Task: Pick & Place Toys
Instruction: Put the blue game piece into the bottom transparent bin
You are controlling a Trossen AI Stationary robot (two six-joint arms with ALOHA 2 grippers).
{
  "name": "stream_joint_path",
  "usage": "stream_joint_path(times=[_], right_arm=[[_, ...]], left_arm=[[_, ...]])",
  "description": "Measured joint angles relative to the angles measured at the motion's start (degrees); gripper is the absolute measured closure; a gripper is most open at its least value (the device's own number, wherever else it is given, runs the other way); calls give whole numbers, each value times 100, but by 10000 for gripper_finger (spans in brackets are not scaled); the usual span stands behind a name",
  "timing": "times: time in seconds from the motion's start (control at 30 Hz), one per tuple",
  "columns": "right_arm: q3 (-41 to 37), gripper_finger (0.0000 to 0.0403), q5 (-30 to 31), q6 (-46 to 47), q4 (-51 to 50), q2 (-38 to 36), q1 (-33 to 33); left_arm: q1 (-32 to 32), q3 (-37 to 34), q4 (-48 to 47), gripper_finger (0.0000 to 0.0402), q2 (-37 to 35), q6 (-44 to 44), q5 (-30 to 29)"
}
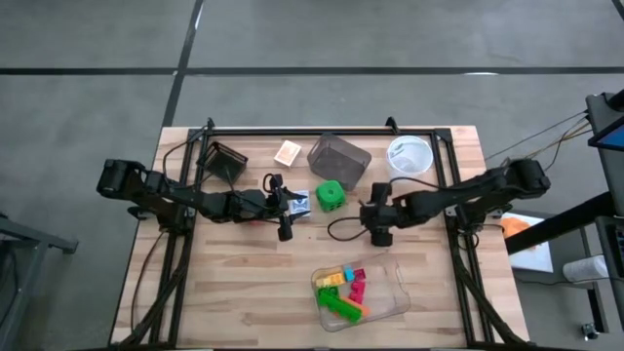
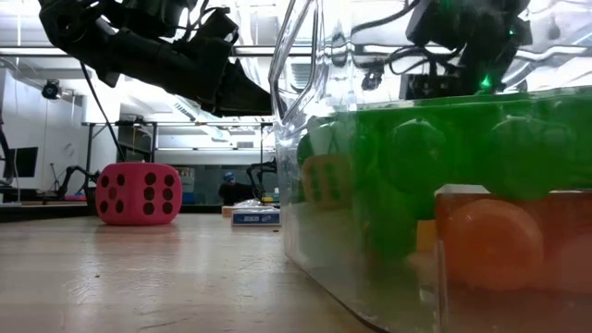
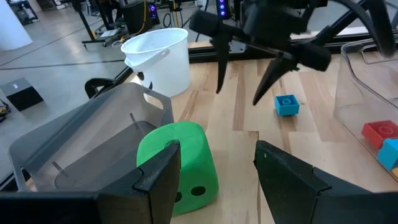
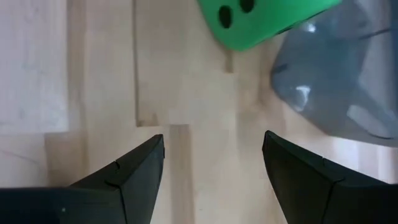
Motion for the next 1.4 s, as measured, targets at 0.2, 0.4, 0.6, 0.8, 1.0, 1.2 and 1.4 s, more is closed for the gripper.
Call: stream_joint_path(times=[0.2,0.4,0.6,0.8,1.0,1.2,1.4], right_arm=[[0,135,-689,37,-9,187,44],[0,135,-1618,85,-15,208,46],[0,135,-1993,190,-309,215,48],[0,135,-2270,190,-466,196,50],[0,135,-2457,188,-707,266,53],[-33,135,-2442,171,-660,593,53],[-22,150,-2245,132,-616,850,66]], left_arm=[[-2,0,0,194,0,0,0],[-2,0,-2,194,0,0,0],[-1,0,-35,194,0,0,1],[0,0,-46,194,0,0,0],[0,0,-46,193,0,2,1],[0,0,-46,193,0,2,2],[-2,0,-46,193,0,2,0]])
